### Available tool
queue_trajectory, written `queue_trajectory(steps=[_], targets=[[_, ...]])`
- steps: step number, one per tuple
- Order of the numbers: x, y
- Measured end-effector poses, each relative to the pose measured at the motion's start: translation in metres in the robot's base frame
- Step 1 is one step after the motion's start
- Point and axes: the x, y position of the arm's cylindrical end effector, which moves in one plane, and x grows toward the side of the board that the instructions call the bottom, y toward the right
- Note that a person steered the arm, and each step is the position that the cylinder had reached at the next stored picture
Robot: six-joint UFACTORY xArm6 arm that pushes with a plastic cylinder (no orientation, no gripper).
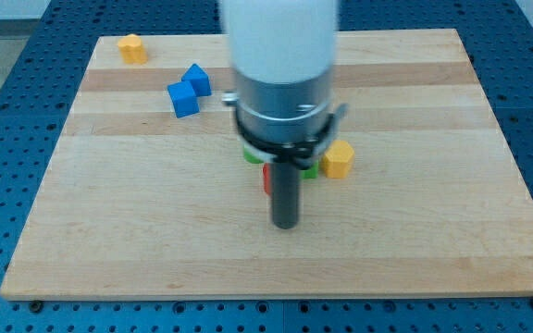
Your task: Move the red circle closer to the red star
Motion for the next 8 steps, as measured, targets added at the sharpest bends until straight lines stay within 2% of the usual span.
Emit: queue_trajectory(steps=[1,4,6,8], targets=[[-0.009,0.017],[-0.023,-0.042],[-0.029,-0.026],[-0.068,-0.024]])
